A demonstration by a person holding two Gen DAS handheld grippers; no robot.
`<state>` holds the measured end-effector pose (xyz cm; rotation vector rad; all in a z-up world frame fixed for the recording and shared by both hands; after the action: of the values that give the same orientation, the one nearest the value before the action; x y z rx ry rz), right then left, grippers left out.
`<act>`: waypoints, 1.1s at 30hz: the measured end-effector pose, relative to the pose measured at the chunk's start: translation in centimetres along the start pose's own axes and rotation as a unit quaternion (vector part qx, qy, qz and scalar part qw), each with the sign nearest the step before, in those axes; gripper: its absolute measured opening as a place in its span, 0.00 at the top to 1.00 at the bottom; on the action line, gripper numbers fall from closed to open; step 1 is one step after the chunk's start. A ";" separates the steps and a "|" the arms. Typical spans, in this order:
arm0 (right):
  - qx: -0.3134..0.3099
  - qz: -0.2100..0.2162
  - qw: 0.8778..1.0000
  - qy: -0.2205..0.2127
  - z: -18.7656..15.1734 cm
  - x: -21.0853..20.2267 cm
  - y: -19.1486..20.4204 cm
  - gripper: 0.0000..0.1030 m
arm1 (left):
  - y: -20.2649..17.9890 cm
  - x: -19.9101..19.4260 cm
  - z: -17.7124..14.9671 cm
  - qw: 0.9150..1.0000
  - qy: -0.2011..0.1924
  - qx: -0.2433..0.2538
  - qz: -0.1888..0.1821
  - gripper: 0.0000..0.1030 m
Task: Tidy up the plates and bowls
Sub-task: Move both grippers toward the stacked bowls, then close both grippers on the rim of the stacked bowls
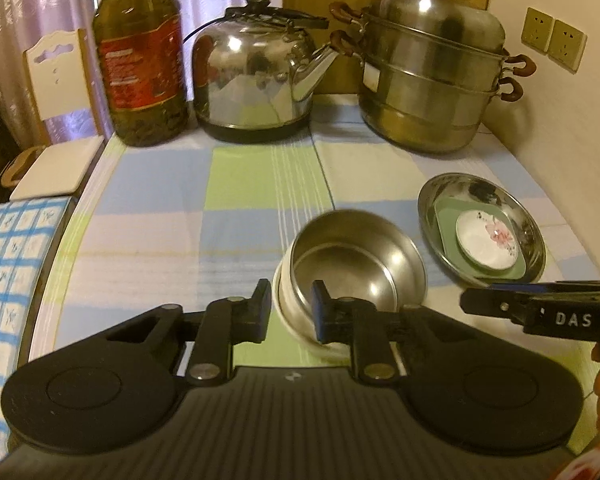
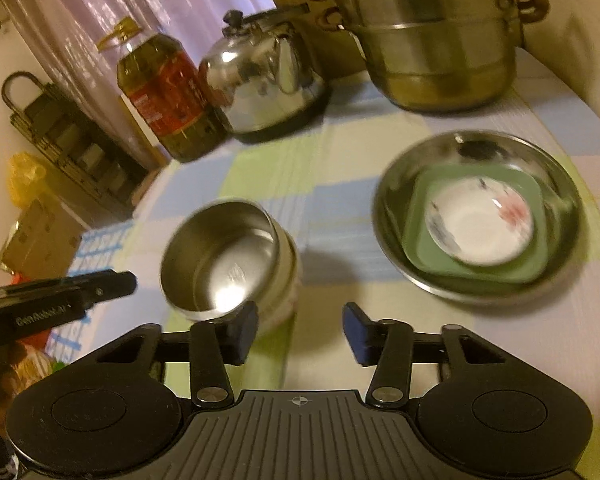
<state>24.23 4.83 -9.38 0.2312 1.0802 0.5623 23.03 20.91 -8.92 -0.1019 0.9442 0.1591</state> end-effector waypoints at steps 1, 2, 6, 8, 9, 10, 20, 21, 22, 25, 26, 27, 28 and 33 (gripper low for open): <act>0.000 0.002 1.000 -0.005 0.4 0.3 0.2 0.65 | 0.1 0.3 0.3 1.000 -0.001 0.002 0.000 0.84; 0.000 0.004 1.000 -0.010 0.7 0.6 0.3 0.70 | 0.1 0.6 0.6 1.000 -0.001 0.005 -0.001 0.86; -0.001 0.010 0.999 -0.032 1.9 1.6 0.9 0.83 | 0.0 1.4 1.3 1.000 -0.005 0.017 -0.004 0.90; -0.002 0.010 0.999 -0.038 2.3 2.1 1.0 0.90 | -0.1 1.7 1.5 1.000 -0.005 0.024 -0.003 0.91; -0.001 0.010 0.999 -0.039 2.4 2.4 1.1 0.93 | -0.1 1.9 1.5 1.000 -0.005 0.027 -0.003 0.91; 0.001 0.012 0.999 -0.040 2.5 2.7 1.0 0.96 | -0.1 2.1 1.6 1.000 -0.004 0.029 -0.003 0.92; 0.011 0.019 0.999 -0.030 2.4 4.3 0.6 0.99 | 0.0 4.0 1.6 0.999 0.014 0.034 -0.010 0.97; 0.012 0.020 0.999 -0.029 2.5 4.4 0.5 0.99 | 0.1 4.2 1.6 0.999 0.016 0.033 -0.012 0.97; 0.014 0.021 0.999 -0.028 2.5 4.4 0.5 0.99 | 0.1 4.3 1.6 0.999 0.017 0.033 -0.013 0.97; 0.017 0.023 0.999 -0.024 2.6 4.7 0.3 0.99 | 0.0 4.6 1.5 0.999 0.021 0.031 -0.015 0.96; 0.017 0.023 0.999 -0.024 2.7 4.7 0.3 0.99 | 0.0 4.6 1.5 0.999 0.021 0.030 -0.015 0.96; 0.017 0.023 0.999 -0.023 2.7 4.8 0.3 0.99 | 0.1 4.7 1.5 0.999 0.023 0.028 -0.014 0.96; 0.017 0.024 0.999 -0.022 2.7 4.9 0.3 0.99 | 0.2 4.8 1.5 0.999 0.023 0.026 -0.014 0.96; 0.016 0.026 0.999 -0.018 2.7 5.0 0.4 0.98 | 0.4 4.8 1.6 0.999 0.028 0.021 -0.015 0.96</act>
<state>28.21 8.10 -11.73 0.2966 1.0508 0.5858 27.02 21.96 -11.92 -0.0818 1.0000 0.1086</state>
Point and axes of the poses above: each gripper's, at about its wrist camera, not at the fingertips, and x roughly the way its jaws point, y to its left, z to its top, the point moved 7 cm from there along x, roughly the way its jaws point, and after that the axes turned 7 degrees about y, right-handed, at the moved point
